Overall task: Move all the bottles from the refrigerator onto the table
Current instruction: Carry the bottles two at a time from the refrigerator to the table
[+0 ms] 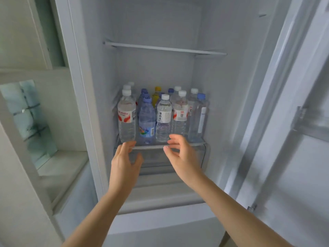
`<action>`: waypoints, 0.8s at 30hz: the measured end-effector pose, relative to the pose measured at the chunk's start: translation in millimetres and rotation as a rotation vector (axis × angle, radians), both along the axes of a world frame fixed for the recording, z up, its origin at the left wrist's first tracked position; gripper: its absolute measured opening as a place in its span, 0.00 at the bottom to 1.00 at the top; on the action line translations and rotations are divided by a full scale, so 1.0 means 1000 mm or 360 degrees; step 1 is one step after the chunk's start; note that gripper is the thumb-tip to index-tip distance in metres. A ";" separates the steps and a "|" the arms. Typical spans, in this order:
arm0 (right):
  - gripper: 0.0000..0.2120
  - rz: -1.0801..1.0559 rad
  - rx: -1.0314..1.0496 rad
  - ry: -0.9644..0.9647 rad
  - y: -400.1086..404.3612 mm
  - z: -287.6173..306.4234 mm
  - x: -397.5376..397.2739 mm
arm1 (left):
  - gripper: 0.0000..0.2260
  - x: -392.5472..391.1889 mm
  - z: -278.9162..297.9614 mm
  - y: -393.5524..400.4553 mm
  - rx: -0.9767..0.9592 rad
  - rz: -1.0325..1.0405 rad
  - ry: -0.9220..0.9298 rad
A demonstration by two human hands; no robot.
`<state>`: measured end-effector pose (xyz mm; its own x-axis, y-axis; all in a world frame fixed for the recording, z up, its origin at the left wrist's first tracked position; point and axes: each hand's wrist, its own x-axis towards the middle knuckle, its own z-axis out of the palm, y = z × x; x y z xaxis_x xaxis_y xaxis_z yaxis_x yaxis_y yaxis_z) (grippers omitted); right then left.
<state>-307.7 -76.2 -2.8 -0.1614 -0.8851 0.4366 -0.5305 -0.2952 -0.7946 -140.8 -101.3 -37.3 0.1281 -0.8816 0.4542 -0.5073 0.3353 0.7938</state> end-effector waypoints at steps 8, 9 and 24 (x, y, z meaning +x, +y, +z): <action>0.17 0.0149 0.0159 -0.0022 -0.119 0.005 0.013 | 0.24 -0.008 0.013 -0.101 0.0127 0.0194 0.0356; 0.17 0.0136 0.0151 -0.0015 -0.130 0.001 0.017 | 0.22 -0.008 0.012 -0.110 0.0117 0.0213 0.0396; 0.42 -0.0212 0.0085 0.0098 -0.185 -0.030 0.060 | 0.29 -0.001 -0.009 -0.176 -0.0044 0.0280 0.0436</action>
